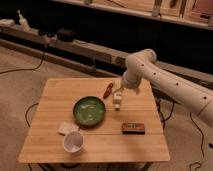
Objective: Move the arm in a circular motion
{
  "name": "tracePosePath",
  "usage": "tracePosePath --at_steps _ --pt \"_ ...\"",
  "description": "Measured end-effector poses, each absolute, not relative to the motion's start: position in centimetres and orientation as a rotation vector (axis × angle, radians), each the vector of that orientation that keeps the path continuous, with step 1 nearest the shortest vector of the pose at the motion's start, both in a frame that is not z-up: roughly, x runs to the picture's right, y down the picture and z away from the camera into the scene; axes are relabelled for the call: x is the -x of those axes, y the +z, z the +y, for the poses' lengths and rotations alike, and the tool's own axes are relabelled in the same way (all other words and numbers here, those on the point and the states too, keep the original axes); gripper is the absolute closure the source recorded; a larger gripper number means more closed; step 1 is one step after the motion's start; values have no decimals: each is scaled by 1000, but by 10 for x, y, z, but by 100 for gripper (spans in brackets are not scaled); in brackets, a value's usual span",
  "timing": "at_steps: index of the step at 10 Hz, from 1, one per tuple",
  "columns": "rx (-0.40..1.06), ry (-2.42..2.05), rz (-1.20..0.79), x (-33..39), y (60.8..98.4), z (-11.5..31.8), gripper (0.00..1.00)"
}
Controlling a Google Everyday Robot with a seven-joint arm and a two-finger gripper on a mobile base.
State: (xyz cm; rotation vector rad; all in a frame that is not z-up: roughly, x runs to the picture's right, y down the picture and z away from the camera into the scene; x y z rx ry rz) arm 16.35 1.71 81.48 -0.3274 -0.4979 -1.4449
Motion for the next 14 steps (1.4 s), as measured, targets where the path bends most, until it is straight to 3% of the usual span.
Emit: tracePosePath --at_steps 3,7,10,14 --pt "453 -1291 -408 -251 825 25 20" --pt "622 -1113 -327 -306 780 84 20" --pt "603 -1261 -353 -224 731 121 20" --pt "357 -1641 -415 -41 668 114 20"
